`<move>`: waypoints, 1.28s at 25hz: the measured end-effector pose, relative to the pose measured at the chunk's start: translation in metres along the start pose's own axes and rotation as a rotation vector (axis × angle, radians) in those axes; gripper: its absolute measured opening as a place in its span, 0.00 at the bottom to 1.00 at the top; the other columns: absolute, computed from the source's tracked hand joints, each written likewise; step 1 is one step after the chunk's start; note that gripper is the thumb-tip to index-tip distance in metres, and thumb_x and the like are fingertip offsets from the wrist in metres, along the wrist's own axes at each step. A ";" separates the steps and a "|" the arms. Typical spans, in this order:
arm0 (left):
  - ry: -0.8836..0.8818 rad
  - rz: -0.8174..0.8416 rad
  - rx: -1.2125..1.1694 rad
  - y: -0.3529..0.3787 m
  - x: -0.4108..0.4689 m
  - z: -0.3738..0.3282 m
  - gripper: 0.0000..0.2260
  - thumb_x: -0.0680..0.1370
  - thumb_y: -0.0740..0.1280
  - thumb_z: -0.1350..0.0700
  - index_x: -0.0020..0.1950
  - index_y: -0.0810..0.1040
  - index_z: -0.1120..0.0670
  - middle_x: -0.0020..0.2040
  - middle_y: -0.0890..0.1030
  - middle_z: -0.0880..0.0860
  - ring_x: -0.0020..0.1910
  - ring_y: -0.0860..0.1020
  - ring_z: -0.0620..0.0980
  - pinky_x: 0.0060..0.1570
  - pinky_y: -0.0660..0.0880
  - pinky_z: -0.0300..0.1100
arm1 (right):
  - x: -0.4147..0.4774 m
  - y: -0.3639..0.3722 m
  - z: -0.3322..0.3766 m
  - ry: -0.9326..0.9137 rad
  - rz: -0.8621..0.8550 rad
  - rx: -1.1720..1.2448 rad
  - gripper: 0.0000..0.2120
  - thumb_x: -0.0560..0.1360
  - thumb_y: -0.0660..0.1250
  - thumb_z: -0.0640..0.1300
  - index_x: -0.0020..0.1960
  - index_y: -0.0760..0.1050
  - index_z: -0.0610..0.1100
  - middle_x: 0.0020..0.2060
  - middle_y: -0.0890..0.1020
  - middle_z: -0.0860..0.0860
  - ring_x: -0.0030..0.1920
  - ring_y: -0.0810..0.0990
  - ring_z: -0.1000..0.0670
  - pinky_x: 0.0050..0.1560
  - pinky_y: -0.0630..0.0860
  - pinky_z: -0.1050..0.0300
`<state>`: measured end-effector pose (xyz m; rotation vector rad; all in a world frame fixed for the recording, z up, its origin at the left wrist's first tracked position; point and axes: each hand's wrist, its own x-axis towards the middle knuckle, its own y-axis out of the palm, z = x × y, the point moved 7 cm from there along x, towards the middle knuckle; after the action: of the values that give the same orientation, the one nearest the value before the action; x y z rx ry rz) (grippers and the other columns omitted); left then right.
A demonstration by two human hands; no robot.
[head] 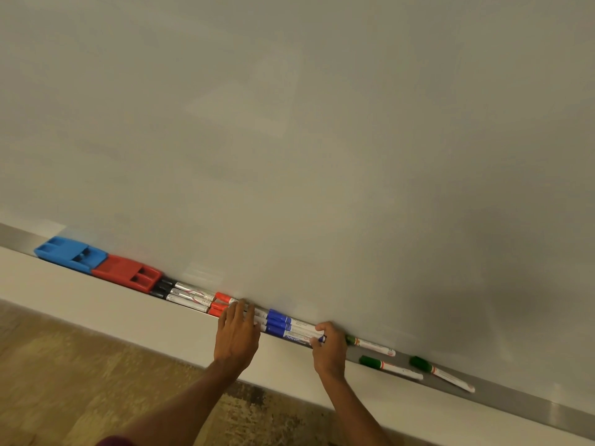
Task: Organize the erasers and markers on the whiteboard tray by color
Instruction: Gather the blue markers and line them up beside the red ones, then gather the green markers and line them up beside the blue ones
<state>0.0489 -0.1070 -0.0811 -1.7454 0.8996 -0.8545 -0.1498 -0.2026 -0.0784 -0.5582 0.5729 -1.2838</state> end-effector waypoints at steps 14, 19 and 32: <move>-0.040 0.063 0.055 0.007 0.002 0.010 0.21 0.73 0.68 0.45 0.60 0.76 0.56 0.58 0.78 0.60 0.60 0.75 0.61 0.63 0.68 0.58 | 0.003 0.000 -0.004 -0.016 -0.001 0.032 0.09 0.72 0.68 0.33 0.49 0.74 0.43 0.53 0.76 0.41 0.57 0.76 0.45 0.48 0.80 0.57; -0.043 0.094 0.052 0.010 0.001 0.009 0.23 0.75 0.64 0.44 0.65 0.73 0.56 0.65 0.74 0.60 0.67 0.70 0.60 0.68 0.62 0.58 | 0.003 0.000 -0.005 -0.016 0.004 0.050 0.09 0.72 0.68 0.33 0.50 0.74 0.42 0.53 0.76 0.41 0.56 0.76 0.45 0.48 0.78 0.60; 0.008 0.064 0.026 0.005 0.001 -0.001 0.21 0.74 0.62 0.44 0.61 0.77 0.56 0.61 0.78 0.58 0.63 0.75 0.58 0.64 0.65 0.60 | -0.003 -0.011 -0.004 -0.058 -0.069 0.039 0.07 0.72 0.69 0.38 0.49 0.73 0.44 0.51 0.76 0.44 0.53 0.77 0.48 0.45 0.79 0.62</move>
<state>0.0472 -0.1097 -0.0851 -1.6833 0.9407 -0.8278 -0.1605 -0.2017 -0.0736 -0.5856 0.4832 -1.3367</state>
